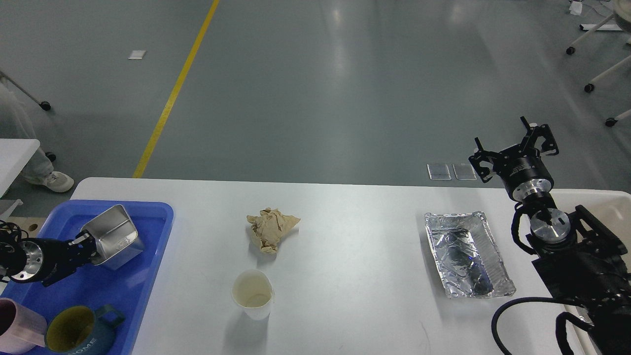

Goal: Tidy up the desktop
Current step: 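Lower the steel tray into the blue bin and release it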

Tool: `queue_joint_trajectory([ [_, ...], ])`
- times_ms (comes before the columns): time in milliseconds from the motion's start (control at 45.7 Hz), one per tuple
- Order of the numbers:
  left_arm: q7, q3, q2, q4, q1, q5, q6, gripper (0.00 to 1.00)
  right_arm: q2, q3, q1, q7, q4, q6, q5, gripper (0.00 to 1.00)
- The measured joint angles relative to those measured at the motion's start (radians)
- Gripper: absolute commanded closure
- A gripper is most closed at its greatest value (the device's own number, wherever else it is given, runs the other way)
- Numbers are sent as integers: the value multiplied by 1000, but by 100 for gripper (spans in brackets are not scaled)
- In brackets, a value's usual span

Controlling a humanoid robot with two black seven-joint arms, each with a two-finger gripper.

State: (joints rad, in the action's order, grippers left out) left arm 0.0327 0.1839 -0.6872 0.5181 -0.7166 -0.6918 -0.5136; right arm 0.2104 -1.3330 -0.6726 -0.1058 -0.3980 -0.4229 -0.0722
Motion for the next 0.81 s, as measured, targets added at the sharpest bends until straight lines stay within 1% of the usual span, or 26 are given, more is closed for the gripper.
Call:
queue_joint_trajectory([
  [306,-3,0,-2,3,-1,0,0,35,-2,-1,-1,0,-2,1,0,0],
  [438,-4,0,-2,3,-1,0,0,30,-2,-1,-3,0,-2,1,0,0],
  [547,-3,0,-3,3,0,0,-4,29,-2,-1,-6,0,-2,1,0,0],
  [635,0,0,-3,3,0,0,-4,31,-2,-1,-7,0,-2,1,0,0],
  [678,1,-1,-3,3,0,0,-3,38,-3,-1,-8,0,-2,1,0,0],
  [700,1,-2,-3,3,0,0,-1,45,-3,-1,-8,0,-2,1,0,0],
  [744,1,-4,-3,3,0,-1,4,60,-4,0,-8,0,-2,1,0,0],
  [788,1,-6,-3,3,1,-2,6,80,-5,0,-8,0,-1,1,0,0],
  [810,1,-8,-3,3,1,-2,6,86,-6,0,-8,0,-1,1,0,0],
])
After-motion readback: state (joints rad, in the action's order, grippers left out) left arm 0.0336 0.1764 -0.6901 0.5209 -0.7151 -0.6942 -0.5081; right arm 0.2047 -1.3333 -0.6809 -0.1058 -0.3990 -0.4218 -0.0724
